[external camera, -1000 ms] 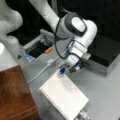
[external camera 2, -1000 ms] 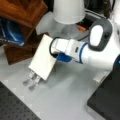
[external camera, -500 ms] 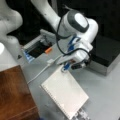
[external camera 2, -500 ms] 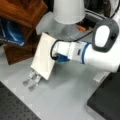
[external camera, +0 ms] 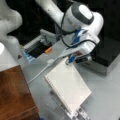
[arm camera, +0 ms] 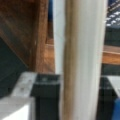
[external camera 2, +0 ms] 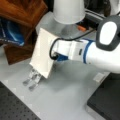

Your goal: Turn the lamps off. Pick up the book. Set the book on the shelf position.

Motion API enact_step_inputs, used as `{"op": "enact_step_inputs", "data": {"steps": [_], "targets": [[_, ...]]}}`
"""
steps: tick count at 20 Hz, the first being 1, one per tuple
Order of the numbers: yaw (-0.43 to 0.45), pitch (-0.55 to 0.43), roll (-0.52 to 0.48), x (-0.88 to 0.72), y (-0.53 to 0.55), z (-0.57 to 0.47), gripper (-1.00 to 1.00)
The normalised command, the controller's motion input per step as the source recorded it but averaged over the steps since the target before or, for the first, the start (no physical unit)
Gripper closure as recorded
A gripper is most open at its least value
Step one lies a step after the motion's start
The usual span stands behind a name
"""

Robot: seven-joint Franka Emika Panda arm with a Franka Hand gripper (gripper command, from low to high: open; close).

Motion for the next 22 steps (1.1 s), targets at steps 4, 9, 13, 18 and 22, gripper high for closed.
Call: {"op": "enact_step_inputs", "data": {"steps": [4, 9, 13, 18, 22], "targets": [[-0.144, 0.134, -0.197, 0.3, 0.06, 0.5, 1.0], [-0.156, 0.125, -0.198, 0.25, 0.04, 0.48, 1.0], [-0.17, 0.075, -0.175, 0.15, 0.04, 0.31, 1.0], [-0.165, 0.047, -0.153, 0.1, 0.04, 0.23, 1.0], [-0.178, 0.068, -0.12, 0.12, 0.05, 0.18, 1.0]]}}
